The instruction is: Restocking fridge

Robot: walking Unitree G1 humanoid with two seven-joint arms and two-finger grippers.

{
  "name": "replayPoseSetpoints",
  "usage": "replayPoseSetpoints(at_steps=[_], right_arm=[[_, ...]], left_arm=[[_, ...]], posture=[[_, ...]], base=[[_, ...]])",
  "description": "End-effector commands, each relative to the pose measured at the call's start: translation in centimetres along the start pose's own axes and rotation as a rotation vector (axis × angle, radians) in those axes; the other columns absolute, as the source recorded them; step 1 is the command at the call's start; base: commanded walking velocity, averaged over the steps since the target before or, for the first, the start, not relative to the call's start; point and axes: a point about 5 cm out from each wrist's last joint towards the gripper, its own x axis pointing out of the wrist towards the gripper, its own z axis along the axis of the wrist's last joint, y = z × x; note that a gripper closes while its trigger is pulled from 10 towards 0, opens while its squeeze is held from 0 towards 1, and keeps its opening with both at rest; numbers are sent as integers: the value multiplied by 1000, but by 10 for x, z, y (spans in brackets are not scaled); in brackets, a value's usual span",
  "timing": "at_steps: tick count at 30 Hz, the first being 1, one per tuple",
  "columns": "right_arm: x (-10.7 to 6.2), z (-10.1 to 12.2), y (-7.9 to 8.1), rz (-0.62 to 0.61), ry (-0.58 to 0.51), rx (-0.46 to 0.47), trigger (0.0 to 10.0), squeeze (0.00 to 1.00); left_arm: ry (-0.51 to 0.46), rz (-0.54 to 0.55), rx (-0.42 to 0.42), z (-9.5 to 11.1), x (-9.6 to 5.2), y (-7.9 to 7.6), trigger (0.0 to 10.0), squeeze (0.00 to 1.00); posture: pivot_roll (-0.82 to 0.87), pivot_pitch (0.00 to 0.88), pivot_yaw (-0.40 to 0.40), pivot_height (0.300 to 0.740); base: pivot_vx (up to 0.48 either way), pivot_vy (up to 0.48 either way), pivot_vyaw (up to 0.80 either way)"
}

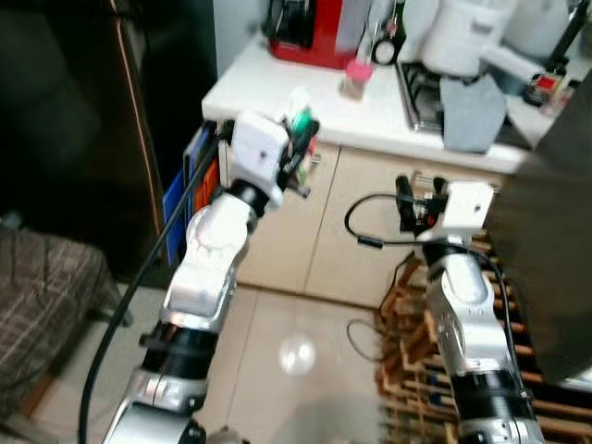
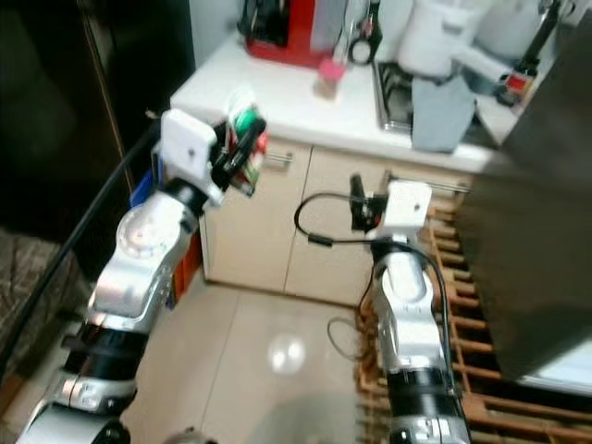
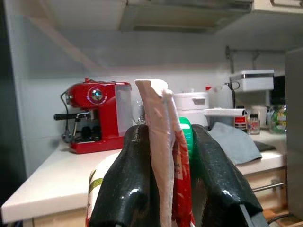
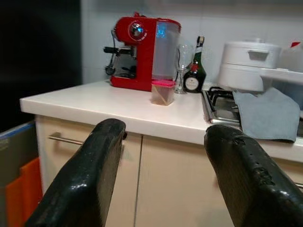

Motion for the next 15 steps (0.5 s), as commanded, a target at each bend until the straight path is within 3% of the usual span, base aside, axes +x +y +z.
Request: replayPoseSetpoints(at_steps=[1, 6, 9, 15], right_arm=[[-1, -10, -9, -20, 61, 6, 10000, 0], [-7, -25, -7, -19, 133, 26, 10000, 0], [-21, -41, -12, -42, 197, 7, 10000, 0], [-47, -66, -28, -136, 313, -51, 10000, 0]], left_arm=[[8, -18, -20, -3, 2, -11, 10000, 0], [30, -8, -38, -6, -12, -8, 10000, 0], [89, 31, -61, -19, -26, -4, 10000, 0], [88, 28, -75, -17, -27, -4, 10000, 0]], posture=[[36, 0, -73, 740], [58, 0, -64, 740], [66, 0, -65, 740], [51, 0, -48, 740]], base=[[0, -458, 0], [0, -458, 0], [0, -458, 0], [0, -456, 0]])
